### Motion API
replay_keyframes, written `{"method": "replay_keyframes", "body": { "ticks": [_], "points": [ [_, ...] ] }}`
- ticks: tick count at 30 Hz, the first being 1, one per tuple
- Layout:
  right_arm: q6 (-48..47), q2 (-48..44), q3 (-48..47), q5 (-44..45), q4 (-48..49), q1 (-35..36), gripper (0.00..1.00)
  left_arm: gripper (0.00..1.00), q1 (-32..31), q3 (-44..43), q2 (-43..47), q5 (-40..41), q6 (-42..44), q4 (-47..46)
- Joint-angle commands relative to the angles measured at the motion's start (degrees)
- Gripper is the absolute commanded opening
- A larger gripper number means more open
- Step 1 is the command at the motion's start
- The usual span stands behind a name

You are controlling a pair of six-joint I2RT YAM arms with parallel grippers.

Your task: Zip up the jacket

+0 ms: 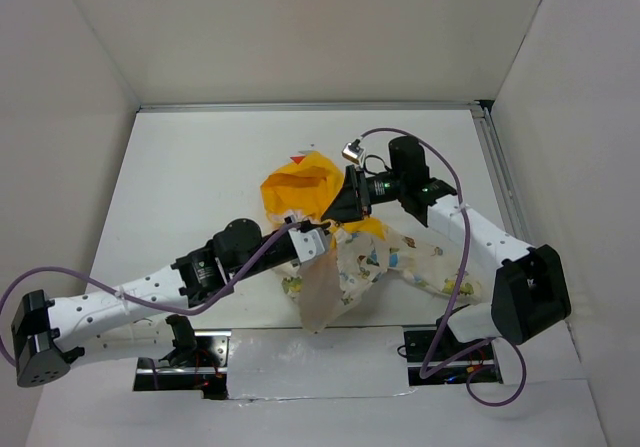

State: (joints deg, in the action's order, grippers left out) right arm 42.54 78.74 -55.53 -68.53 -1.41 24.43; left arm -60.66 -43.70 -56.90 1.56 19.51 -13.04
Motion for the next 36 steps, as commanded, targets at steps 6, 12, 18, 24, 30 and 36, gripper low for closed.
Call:
{"method": "replay_keyframes", "body": {
  "ticks": [6, 12, 18, 24, 30, 36],
  "points": [
    [-4.0, -1.6, -2.9, -7.2, -8.7, 0.4, 0.52, 0.00, 2.4, 1.1, 2.3, 5.7, 1.0, -6.0],
    [-7.1, -1.5, -4.4, -9.9, -12.7, 0.0, 0.50, 0.00, 2.7, 2.1, 2.6, 8.2, 0.1, -4.9],
    [-11.3, -1.8, -5.4, -12.1, -17.3, -0.3, 0.50, 0.00, 2.9, 2.8, 2.3, 11.0, -2.7, -3.2],
    [-24.2, 0.5, -9.0, -18.5, -30.8, -0.8, 0.51, 0.00, 4.1, 3.1, 3.9, 9.6, -4.2, -3.0],
    [-79.3, 15.8, -19.9, -27.9, -81.5, -2.3, 0.47, 0.00, 4.4, 2.1, 3.6, 6.8, -5.5, -2.7],
    [-84.8, 21.8, -22.3, -28.1, -81.6, -2.9, 0.64, 0.00, 4.4, 0.5, 2.1, 6.7, -5.6, -0.7]
  ]
}}
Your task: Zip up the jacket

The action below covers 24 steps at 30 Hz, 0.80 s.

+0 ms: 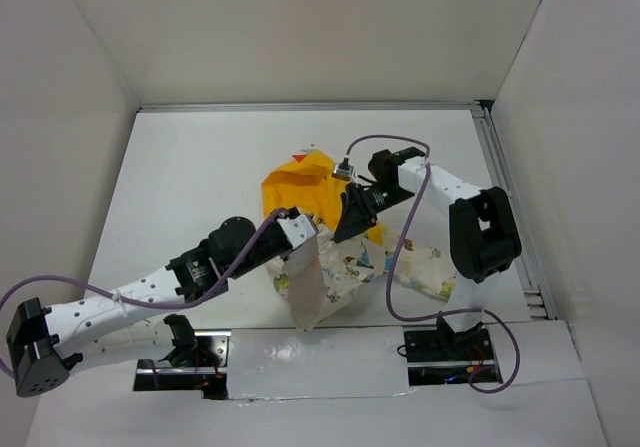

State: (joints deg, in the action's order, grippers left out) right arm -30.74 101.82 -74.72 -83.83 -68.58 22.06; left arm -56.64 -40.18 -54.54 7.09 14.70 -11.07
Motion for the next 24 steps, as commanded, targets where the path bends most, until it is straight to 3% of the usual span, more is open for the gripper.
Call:
{"method": "replay_keyframes", "body": {
  "ticks": [1, 2, 7, 16, 18, 24],
  "points": [
    [-11.8, -2.2, -3.6, -12.7, -14.4, -1.1, 0.74, 0.00, 0.4, -3.2, -0.2, 0.7, -1.0, -2.3],
    [-11.7, -2.8, -4.6, -12.8, -14.4, -1.6, 1.00, 0.00, 0.4, -3.2, 0.0, 0.5, -1.2, -2.5],
    [-10.7, -9.2, -6.7, -12.6, -14.4, -7.5, 1.00, 0.00, 0.4, -6.4, 1.3, 1.4, -7.7, 0.9],
    [-14.6, -14.5, -11.1, -12.6, -14.3, -21.6, 1.00, 0.00, 0.4, -19.3, -3.6, 6.1, -34.2, 26.0],
    [-15.8, -15.1, -13.2, -12.8, -14.4, -26.8, 1.00, 0.00, 0.3, -20.6, -4.4, 6.3, -35.8, 28.3],
    [-23.4, -20.8, -29.2, -12.7, -11.2, -24.9, 1.00, 0.00, 0.2, -20.4, -3.6, 5.0, -34.4, 26.5]
  ]
}}
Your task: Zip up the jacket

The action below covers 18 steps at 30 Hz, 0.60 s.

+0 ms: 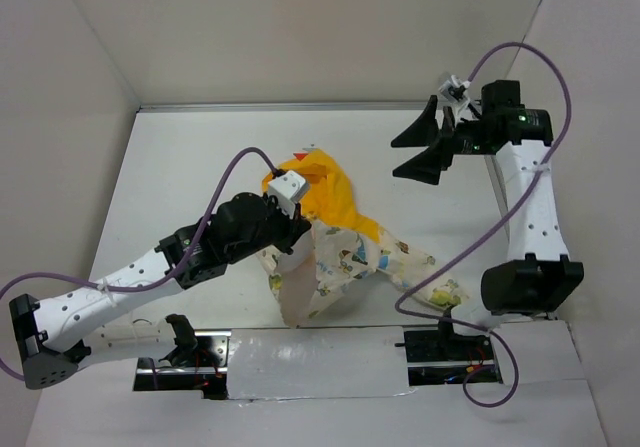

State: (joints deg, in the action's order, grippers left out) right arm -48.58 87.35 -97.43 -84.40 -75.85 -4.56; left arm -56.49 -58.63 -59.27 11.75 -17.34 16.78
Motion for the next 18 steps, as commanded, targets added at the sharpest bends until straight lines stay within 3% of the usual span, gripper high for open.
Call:
{"method": "replay_keyframes", "body": {
  "ticks": [1, 4, 5, 7, 8, 9, 11, 12, 14, 15, 16, 18],
  "points": [
    [-5.5, -7.1, -8.1, -12.1, -1.9, 2.0, 1.00, 0.00, 0.1, -1.8, 1.3, 0.3, -2.2, -1.6],
    [-4.3, -8.2, -9.5, -9.2, 5.9, 4.3, 1.00, 0.00, 0.0, -1.8, 2.3, 0.3, -1.2, -2.7],
    [0.8, -8.9, -9.0, -7.5, 14.2, 6.4, 1.00, 0.00, 0.0, -2.2, 2.4, 0.4, -1.1, -2.9],
    [12.0, -10.4, -3.6, 2.0, 27.0, 12.2, 1.00, 0.00, -0.1, -2.5, 2.8, 0.3, -1.1, -2.7],
    [21.3, -12.5, -0.8, 7.7, 38.6, 14.8, 1.00, 0.00, -0.1, -2.2, 3.1, 0.4, -1.1, -3.1],
    [23.8, -13.8, 5.0, 19.1, 42.2, 18.8, 1.00, 0.00, -0.1, -2.0, 3.2, 0.5, -0.9, -3.4],
    [33.0, -16.4, 10.6, 27.0, 52.7, 20.3, 1.00, 0.00, -0.1, -2.4, 3.1, 1.2, -1.5, -2.3],
    [34.9, -16.7, 12.8, 32.6, 53.1, 20.4, 1.00, 0.00, 0.0, -2.6, 3.0, 1.4, -2.2, -1.6],
    [43.9, -16.9, 15.1, 36.8, 56.8, 18.6, 1.00, 0.00, -0.1, -2.9, 2.7, 2.1, -2.9, -0.2],
    [46.2, -17.2, 19.3, 34.7, 59.4, 17.5, 1.00, 0.00, -0.2, -2.6, 2.8, 3.0, -3.5, 0.5],
    [55.1, -18.2, 21.9, 35.1, 68.3, 15.0, 1.00, 0.00, -0.2, -1.8, 2.8, 3.3, -3.4, 0.6],
    [59.7, -18.7, 27.6, 34.8, 73.2, 14.1, 1.00, 0.00, -0.1, -0.4, 4.0, 4.4, -3.0, 0.0]
  ]
}}
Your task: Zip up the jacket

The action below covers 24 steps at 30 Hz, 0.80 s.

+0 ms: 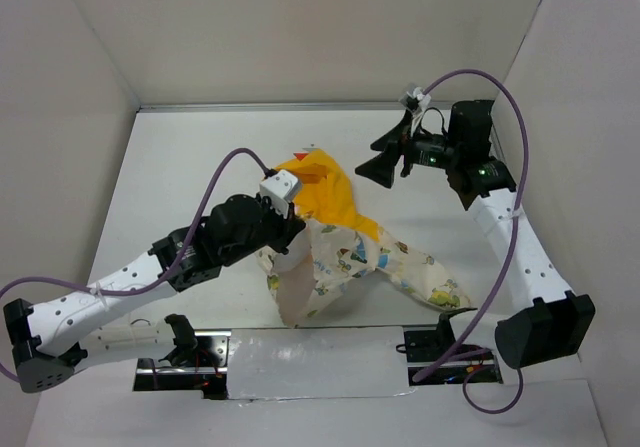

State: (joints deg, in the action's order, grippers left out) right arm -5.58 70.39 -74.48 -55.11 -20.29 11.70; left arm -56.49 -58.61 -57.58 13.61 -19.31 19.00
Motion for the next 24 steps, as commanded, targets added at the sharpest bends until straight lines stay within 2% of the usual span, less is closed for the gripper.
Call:
{"method": "replay_keyframes", "body": {
  "ticks": [1, 5, 8, 11, 15, 17, 18, 20, 21, 23, 24],
  "points": [
    [18.2, -1.9, 5.5, 6.0, 19.9, -1.6, 1.00, 0.00, -0.2, 2.2, 3.2, 3.0, -0.1, -3.5],
    [17.3, 1.1, 5.3, 8.6, 17.6, 4.8, 1.00, 0.00, -0.1, 8.9, 8.3, 6.2, 6.0, -12.0],
    [21.5, 0.9, 10.3, 18.0, 19.9, 8.6, 1.00, 0.00, -0.1, 12.9, 10.6, 10.0, 9.9, -17.7],
    [31.8, 0.8, 15.0, 17.7, 27.0, 9.1, 1.00, 0.00, -0.2, 18.3, 12.1, 13.6, 14.6, -25.9],
    [36.1, 2.5, 18.4, 19.7, 29.7, 13.5, 1.00, 0.00, 0.2, 26.1, 12.7, 15.9, 16.4, -32.8],
    [33.5, 3.0, 19.9, 22.0, 29.7, 17.5, 1.00, 0.00, 2.4, 29.1, 12.1, 13.4, 20.7, -40.4],
    [33.3, 3.2, 20.6, 24.1, 29.4, 18.6, 1.00, 0.00, 5.7, 30.6, 11.2, 10.7, 21.7, -44.0],
    [35.8, 4.0, 20.7, 29.8, 28.2, 19.8, 1.00, 0.00, 10.1, 31.4, 9.3, 5.5, 22.7, -46.8],
    [37.2, 4.2, 20.8, 32.0, 27.9, 19.8, 1.00, 0.00, 15.7, 31.8, 8.5, -1.0, 23.5, -50.5],
    [42.4, 5.4, 21.5, 36.9, 28.6, 19.7, 1.00, 0.00, 21.6, 32.6, 7.1, -8.3, 22.7, -53.3],
    [43.7, 5.8, 21.7, 37.3, 29.2, 19.7, 1.00, 0.00, 27.7, 32.8, 5.0, -12.2, 21.7, -54.6]
  ]
}}
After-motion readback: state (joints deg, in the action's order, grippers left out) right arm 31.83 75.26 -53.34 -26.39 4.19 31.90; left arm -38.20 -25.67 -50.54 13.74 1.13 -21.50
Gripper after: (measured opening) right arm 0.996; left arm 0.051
